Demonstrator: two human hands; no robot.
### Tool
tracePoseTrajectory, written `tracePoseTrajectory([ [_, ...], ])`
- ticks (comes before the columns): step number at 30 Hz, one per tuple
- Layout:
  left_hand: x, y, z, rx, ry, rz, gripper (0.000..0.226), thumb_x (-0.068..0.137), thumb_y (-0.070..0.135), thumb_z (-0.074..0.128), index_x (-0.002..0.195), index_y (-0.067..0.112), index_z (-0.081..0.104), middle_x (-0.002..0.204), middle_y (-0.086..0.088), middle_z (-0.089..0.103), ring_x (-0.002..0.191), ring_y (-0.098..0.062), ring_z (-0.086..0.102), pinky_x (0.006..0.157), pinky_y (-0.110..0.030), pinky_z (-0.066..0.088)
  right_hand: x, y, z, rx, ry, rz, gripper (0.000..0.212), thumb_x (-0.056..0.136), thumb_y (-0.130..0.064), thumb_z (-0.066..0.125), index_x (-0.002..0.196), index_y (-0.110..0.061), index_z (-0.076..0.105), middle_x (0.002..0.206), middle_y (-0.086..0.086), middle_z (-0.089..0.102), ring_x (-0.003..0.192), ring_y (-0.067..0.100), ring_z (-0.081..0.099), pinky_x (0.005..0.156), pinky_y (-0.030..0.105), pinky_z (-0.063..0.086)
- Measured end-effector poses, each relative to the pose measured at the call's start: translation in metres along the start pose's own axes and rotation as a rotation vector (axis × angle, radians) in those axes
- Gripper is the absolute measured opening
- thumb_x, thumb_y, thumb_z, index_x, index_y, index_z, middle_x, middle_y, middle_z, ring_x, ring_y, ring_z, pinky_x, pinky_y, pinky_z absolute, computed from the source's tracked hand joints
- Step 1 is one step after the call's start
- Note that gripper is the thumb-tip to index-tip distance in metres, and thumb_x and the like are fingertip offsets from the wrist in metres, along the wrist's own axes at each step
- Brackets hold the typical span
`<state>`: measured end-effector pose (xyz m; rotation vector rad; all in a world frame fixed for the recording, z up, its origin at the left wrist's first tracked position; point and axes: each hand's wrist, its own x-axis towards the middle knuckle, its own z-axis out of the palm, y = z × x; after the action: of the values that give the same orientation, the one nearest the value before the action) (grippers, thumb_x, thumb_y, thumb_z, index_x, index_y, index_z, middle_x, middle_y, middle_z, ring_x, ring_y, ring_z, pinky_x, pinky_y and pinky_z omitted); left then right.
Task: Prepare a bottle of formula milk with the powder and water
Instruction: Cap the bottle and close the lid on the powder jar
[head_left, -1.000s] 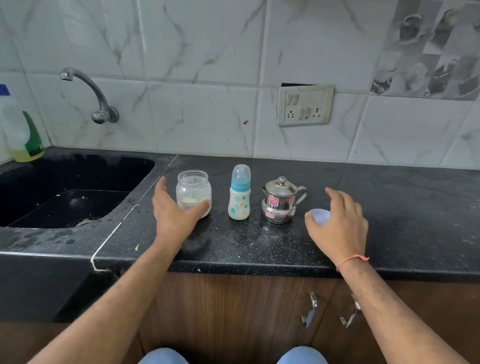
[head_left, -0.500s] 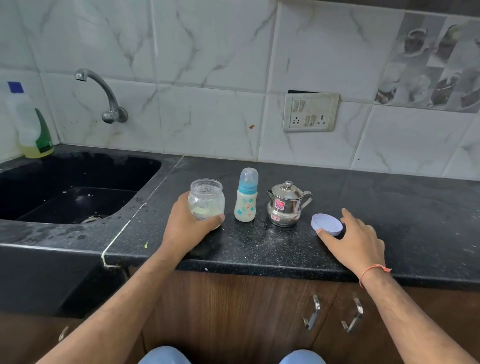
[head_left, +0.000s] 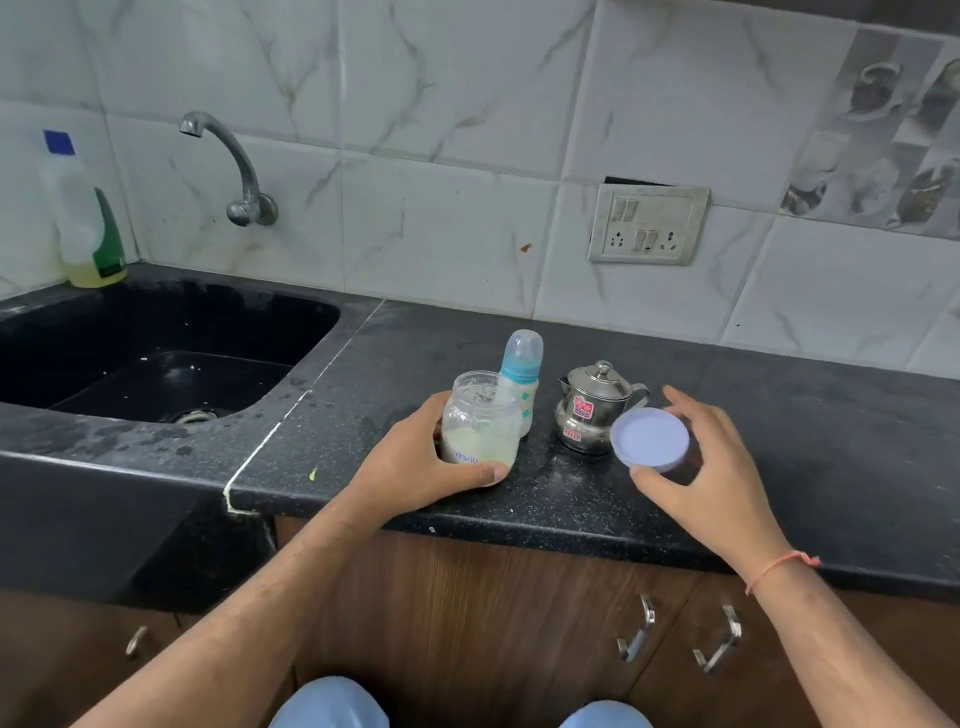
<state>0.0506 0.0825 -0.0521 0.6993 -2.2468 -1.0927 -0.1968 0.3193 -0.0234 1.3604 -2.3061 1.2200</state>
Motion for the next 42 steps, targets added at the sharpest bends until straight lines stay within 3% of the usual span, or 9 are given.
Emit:
tracePoseTrajectory([
  [3, -0.001, 0.0, 0.001, 0.019, 0.012, 0.012, 0.095, 0.067, 0.066, 0.097, 0.147, 0.053, 0.048, 0.125, 0.038, 0.068, 0.116, 0.017, 0.062, 0.096, -0.018, 0.05, 0.02, -0.037, 0.007, 0.0, -0.173, -0.098, 0.098, 0.074, -0.026, 0.09, 0.157, -0.037, 0.04, 0.132, -0.013, 0.054, 0.121, 0.002, 0.053, 0.096, 0.008, 0.036],
  [15, 0.003, -0.004, -0.001, -0.003, -0.005, 0.022, 0.079, 0.063, 0.066, 0.099, 0.133, 0.049, 0.065, 0.115, 0.033, 0.076, 0.108, 0.01, 0.07, 0.101, -0.031, 0.059, 0.105, -0.139, 0.034, -0.022, -0.599, -0.331, 0.098, 0.069, -0.037, 0.093, 0.155, -0.039, 0.046, 0.128, -0.022, 0.061, 0.108, 0.004, 0.07, 0.102, 0.036, 0.059],
  [20, 0.008, -0.005, -0.002, 0.003, -0.036, 0.009, 0.066, 0.062, 0.068, 0.096, 0.119, 0.046, 0.069, 0.109, 0.028, 0.078, 0.102, 0.006, 0.072, 0.099, -0.038, 0.061, 0.127, -0.169, 0.035, -0.324, -0.842, -0.51, 0.072, 0.078, -0.038, 0.091, 0.143, -0.038, 0.062, 0.135, -0.023, 0.063, 0.114, -0.002, 0.063, 0.1, 0.016, 0.052],
  [24, 0.009, -0.006, -0.002, 0.038, -0.039, -0.014, 0.072, 0.061, 0.071, 0.096, 0.121, 0.045, 0.067, 0.109, 0.027, 0.076, 0.103, 0.005, 0.07, 0.099, -0.036, 0.06, 0.145, -0.184, 0.041, -0.502, -0.953, -0.588, 0.071, 0.078, -0.053, 0.088, 0.143, -0.043, 0.061, 0.137, -0.021, 0.064, 0.114, 0.002, 0.066, 0.103, 0.03, 0.055],
  [29, 0.007, -0.007, -0.002, 0.059, -0.035, -0.013, 0.074, 0.061, 0.074, 0.094, 0.123, 0.044, 0.065, 0.111, 0.024, 0.076, 0.105, 0.001, 0.07, 0.098, -0.038, 0.06, 0.142, -0.201, 0.047, -0.723, -0.903, -0.642, 0.063, 0.077, -0.077, 0.073, 0.124, -0.036, 0.073, 0.102, -0.022, 0.073, 0.088, -0.003, 0.068, 0.083, 0.02, 0.054],
  [32, 0.005, -0.006, -0.002, 0.071, -0.03, -0.02, 0.077, 0.062, 0.075, 0.093, 0.127, 0.044, 0.064, 0.112, 0.024, 0.076, 0.107, -0.001, 0.07, 0.099, -0.038, 0.06, 0.136, -0.2, 0.057, -0.946, -0.721, -0.652, 0.104, 0.067, -0.107, 0.027, 0.088, -0.018, 0.077, 0.077, 0.0, 0.075, 0.076, 0.022, 0.07, 0.071, 0.036, 0.055],
  [35, 0.005, -0.004, -0.003, 0.069, -0.03, -0.024, 0.072, 0.063, 0.073, 0.094, 0.122, 0.044, 0.065, 0.111, 0.025, 0.076, 0.105, 0.001, 0.07, 0.098, -0.036, 0.06, 0.137, -0.202, 0.06, -1.0, -0.626, -0.661, 0.104, 0.08, -0.1, 0.014, 0.063, -0.009, 0.062, 0.058, 0.007, 0.062, 0.058, 0.026, 0.059, 0.059, 0.037, 0.046],
  [39, 0.004, -0.002, -0.003, 0.061, -0.028, -0.025, 0.072, 0.064, 0.071, 0.095, 0.123, 0.044, 0.065, 0.112, 0.025, 0.076, 0.106, 0.001, 0.07, 0.098, -0.034, 0.059, 0.149, -0.22, 0.039, -0.807, -0.909, -0.529, 0.056, 0.091, -0.08, 0.051, 0.121, -0.037, 0.072, 0.106, -0.024, 0.073, 0.095, 0.006, 0.066, 0.088, 0.028, 0.049],
  [42, 0.005, -0.003, -0.003, 0.069, -0.021, -0.023, 0.073, 0.063, 0.072, 0.094, 0.123, 0.044, 0.065, 0.112, 0.025, 0.076, 0.105, 0.001, 0.07, 0.098, -0.035, 0.06, 0.15, -0.222, 0.031, -0.669, -1.147, -0.444, 0.069, 0.083, -0.06, 0.08, 0.146, -0.05, 0.052, 0.129, -0.033, 0.061, 0.111, -0.003, 0.067, 0.097, 0.02, 0.047],
])
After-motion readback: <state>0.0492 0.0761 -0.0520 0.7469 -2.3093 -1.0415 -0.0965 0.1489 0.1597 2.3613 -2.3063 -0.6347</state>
